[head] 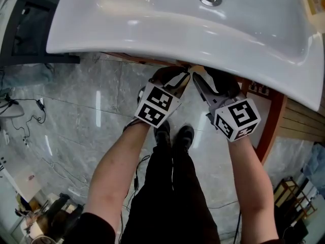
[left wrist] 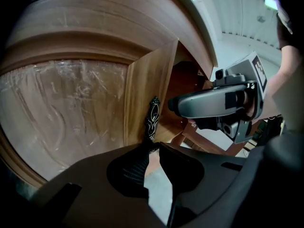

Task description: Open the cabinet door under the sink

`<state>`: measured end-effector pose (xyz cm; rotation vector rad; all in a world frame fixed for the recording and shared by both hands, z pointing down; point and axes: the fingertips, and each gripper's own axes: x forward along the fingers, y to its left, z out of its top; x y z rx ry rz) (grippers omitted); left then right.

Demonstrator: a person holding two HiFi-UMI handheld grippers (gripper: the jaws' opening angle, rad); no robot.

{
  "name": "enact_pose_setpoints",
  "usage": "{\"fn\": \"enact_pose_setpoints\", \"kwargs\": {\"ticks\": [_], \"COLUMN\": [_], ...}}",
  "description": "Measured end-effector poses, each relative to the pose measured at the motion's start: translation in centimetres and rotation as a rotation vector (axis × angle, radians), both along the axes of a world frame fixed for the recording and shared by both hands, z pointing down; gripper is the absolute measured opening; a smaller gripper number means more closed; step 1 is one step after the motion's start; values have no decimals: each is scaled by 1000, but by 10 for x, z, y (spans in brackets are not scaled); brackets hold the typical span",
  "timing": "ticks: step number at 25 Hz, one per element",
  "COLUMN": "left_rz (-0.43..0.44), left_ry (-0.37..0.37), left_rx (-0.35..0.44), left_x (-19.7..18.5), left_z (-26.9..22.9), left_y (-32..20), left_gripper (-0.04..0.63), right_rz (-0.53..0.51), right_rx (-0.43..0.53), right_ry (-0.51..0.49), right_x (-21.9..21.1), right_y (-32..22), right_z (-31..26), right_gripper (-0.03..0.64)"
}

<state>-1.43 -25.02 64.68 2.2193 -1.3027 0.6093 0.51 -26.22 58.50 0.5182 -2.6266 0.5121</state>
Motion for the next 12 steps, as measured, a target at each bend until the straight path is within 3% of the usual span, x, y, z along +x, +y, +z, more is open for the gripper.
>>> {"fn": "enact_pose_setpoints", "kwargs": {"ticks": [6, 12], "left_rz": [25, 28], "left_ry": [6, 24], "left_rx": [5, 14], "left_x": [0, -2], "left_z": [1, 0], "left_y": [0, -2], "left_gripper": [77, 77], "right_rz": [-77, -158], "right_rx": [25, 39], "right_ry": [-1, -28], "right_x": [-21, -33], "right_y": [-8, -8], "right_z": [4, 2], "right_gripper": [183, 152]}}
